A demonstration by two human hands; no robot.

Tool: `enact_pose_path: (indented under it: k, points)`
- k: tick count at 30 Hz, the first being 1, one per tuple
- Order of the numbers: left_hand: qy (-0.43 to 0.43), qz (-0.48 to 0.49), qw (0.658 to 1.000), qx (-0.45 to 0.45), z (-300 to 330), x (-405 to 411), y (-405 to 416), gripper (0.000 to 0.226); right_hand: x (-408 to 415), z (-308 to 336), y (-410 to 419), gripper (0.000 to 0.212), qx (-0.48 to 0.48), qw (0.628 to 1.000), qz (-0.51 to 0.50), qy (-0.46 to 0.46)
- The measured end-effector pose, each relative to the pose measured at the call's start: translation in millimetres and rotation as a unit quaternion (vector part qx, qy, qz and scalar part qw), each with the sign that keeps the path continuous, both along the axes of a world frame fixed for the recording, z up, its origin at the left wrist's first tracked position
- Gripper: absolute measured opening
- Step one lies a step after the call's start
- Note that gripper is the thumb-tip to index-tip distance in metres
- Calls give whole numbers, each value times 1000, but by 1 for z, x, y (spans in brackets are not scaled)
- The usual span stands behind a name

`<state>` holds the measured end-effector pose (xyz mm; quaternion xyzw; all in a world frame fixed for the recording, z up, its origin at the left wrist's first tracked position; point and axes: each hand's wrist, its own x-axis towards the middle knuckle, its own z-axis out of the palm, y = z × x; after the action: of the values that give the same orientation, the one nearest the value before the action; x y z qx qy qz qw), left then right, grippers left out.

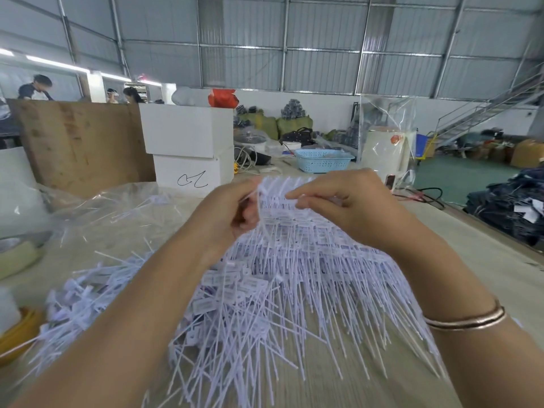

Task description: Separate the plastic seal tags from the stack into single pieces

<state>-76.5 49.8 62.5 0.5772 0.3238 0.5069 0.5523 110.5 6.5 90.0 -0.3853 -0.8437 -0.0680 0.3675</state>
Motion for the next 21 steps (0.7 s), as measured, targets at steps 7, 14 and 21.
enact_pose_path:
  k: [7,14,21]
  points:
    - [201,74,970,111,3,-27,12,30,9,12,-6,22,-40,998,-45,-1]
    - [442,146,873,143,-11,-31,19,26,6,8,-5,30,-142,988,-24,50]
    - [343,83,915,195,-5,-17,6,44,4,3,1,20,-251,954,62,153]
